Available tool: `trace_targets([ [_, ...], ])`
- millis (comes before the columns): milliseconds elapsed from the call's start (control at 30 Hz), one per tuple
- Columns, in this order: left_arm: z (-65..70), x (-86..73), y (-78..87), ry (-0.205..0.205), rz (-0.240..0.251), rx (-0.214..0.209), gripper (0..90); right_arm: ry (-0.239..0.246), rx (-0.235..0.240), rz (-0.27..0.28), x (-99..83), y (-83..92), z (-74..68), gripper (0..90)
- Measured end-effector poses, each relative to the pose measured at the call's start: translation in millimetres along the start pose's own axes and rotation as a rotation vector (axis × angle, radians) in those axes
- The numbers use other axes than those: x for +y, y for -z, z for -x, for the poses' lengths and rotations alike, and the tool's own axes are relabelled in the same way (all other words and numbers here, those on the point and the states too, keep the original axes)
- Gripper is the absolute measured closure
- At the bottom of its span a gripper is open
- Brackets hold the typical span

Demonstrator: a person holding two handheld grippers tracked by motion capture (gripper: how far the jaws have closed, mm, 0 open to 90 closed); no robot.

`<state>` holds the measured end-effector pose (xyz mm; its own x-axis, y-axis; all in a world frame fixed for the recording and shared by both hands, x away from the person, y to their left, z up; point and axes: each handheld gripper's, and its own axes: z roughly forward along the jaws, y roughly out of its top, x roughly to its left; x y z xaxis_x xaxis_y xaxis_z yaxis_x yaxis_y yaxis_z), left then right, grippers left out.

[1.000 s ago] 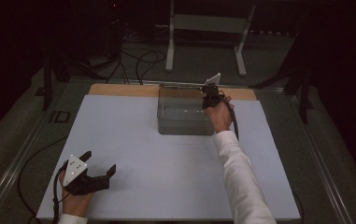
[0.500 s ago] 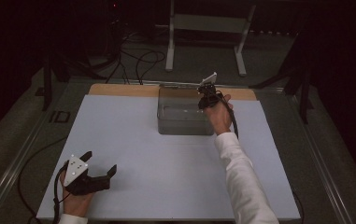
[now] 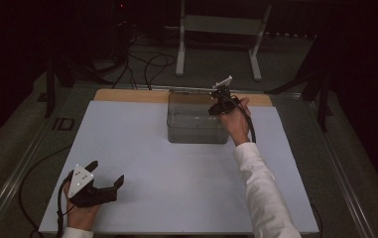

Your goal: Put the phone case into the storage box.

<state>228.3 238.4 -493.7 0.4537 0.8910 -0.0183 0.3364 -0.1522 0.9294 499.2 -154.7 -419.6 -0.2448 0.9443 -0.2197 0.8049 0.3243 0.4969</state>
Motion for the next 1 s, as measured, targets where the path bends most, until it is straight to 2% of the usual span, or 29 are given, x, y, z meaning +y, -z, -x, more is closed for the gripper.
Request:
trace_targets([
  [200, 0.0, -0.2, -0.6, -0.001, -0.002, 0.0, 0.1, -0.014, 0.018, 0.046, -9.1, 5.1, 5.4, 20.6],
  [300, 0.0, -0.2, -0.6, 0.0, -0.003, 0.0, 0.1, -0.026, 0.061, 0.08, -16.4, 8.0, 9.5, 13.9],
  [433, 0.4, -0.2, -0.9, 0.0, -0.001, 0.0, 0.1, -0.031, 0.091, 0.136, -27.3, 12.7, 12.6, 11.8],
  [500, 0.4, -0.2, -1.1, 0.002, -0.003, 0.001, 0.1, -0.012, 0.107, 0.163, -33.0, 15.8, 13.2, 10.6],
  [667, 0.4, -0.1, -0.9, 0.001, -0.001, 0.0, 0.1, -0.001, 0.161, 0.24, -46.1, 24.0, 13.7, 10.5],
  [867, 0.0, 0.0, -0.7, 0.002, -0.003, 0.003, 0.1, -0.031, 0.208, 0.301, -65.9, 32.9, 16.0, 11.6],
  [1000, -0.6, 0.1, -0.2, 0.005, 0.001, 0.004, 0.1, -0.06, 0.237, 0.363, -84.6, 38.5, 18.4, 9.7],
])
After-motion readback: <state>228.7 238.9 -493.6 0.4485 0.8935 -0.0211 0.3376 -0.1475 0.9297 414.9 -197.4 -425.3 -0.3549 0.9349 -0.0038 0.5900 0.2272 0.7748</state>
